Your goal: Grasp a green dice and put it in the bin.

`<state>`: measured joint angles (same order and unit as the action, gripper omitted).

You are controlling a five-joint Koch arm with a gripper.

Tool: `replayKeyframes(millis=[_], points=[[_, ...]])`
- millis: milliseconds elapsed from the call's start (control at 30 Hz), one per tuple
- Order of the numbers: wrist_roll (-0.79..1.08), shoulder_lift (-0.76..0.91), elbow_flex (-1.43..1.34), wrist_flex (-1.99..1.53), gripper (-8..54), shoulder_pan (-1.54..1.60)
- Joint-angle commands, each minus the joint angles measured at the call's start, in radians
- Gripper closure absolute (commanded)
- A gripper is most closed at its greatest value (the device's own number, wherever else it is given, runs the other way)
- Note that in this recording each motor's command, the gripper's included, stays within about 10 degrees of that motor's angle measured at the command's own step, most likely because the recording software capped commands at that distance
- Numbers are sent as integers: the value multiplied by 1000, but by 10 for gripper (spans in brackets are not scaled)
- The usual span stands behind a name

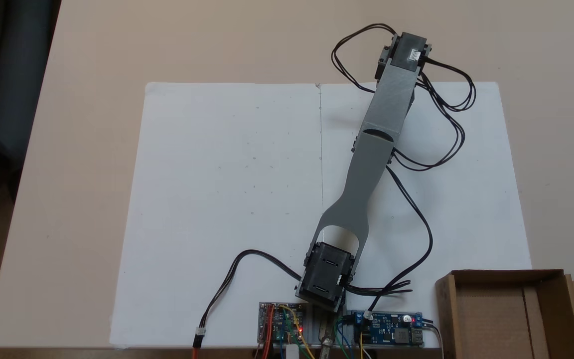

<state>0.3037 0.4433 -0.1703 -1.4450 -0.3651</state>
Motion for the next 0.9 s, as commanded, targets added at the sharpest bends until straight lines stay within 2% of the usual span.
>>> replayKeyframes(millis=[0,400,867], points=[[77,26,38,-173,51,-3],[0,26,38,-66,51,-5],[-3,18,38,75,52,18]])
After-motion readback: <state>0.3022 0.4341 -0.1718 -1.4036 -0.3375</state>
